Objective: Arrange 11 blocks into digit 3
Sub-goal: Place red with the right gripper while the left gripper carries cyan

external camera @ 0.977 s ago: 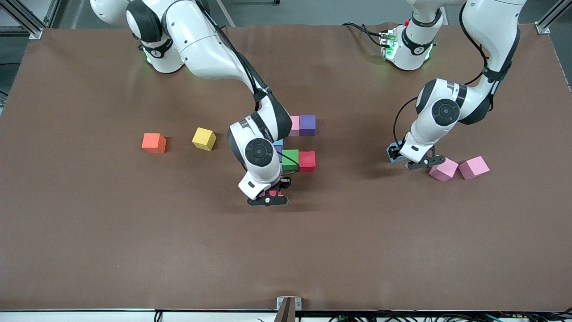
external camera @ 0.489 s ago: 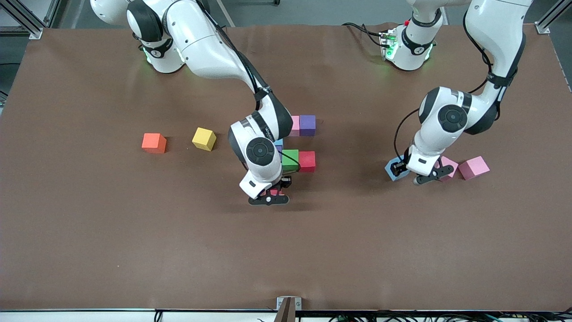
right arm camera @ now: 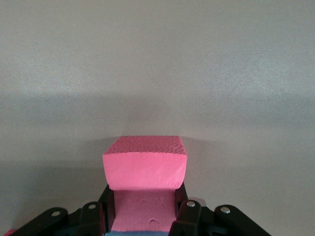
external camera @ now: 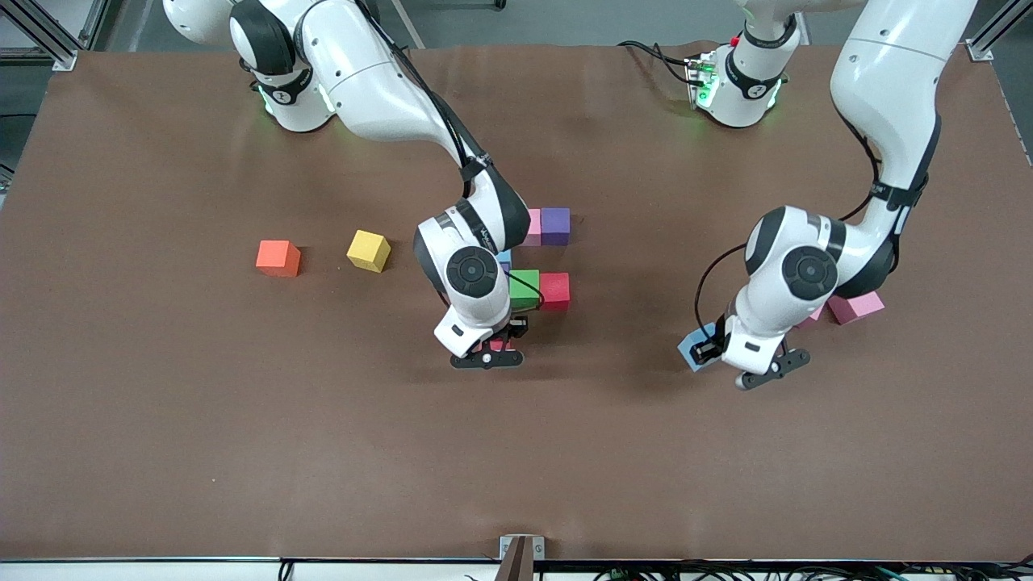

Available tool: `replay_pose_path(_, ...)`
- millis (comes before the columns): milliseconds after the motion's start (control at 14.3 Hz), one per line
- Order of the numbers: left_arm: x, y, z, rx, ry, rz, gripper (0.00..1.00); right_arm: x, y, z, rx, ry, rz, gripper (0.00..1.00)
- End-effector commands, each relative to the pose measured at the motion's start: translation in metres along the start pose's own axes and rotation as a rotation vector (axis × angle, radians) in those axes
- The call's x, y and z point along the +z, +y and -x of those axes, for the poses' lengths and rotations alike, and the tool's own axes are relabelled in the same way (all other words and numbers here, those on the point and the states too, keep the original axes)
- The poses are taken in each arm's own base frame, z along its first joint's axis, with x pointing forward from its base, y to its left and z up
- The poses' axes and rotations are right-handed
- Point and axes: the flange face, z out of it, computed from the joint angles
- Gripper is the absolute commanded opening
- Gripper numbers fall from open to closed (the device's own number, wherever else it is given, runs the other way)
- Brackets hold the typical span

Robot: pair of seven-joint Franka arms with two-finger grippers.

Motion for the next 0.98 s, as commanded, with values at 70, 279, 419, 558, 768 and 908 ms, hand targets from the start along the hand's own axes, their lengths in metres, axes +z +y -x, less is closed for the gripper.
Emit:
replay_pose_path(70, 0.014, 0.041, -0.007, -0.098, -0.053, 0.016, 0.18, -0.004, 0.001, 0.011, -0.004, -0.016, 0.012, 0.07)
replay_pose_path(279, 0.014, 0.060, 0.005, -0.238, -0.078, 0.025, 0.18, -0.004, 0.001, 0.011, -0.004, -0.016, 0.012, 0.07)
replay_pose_path(419, 0.014, 0.073, 0.014, -0.323, -0.093, 0.015, 0.18, -0.004, 0.001, 0.011, -0.003, -0.016, 0.012, 0.08)
replay_pose_path(558, 0.012, 0.087, 0.023, -0.430, -0.109, 0.009, 0.18, -0.004, 0.001, 0.011, -0.002, -0.016, 0.010, 0.09)
replay_pose_path(768, 0.011, 0.111, 0.048, -0.575, -0.149, 0.009, 0.18, -0.003, 0.003, 0.011, 0.001, -0.023, 0.014, 0.09)
replay_pose_path(908, 0.017, 0.124, 0.064, -0.649, -0.152, -0.010, 0.18, -0.004, 0.003, 0.011, 0.001, -0.027, 0.016, 0.12)
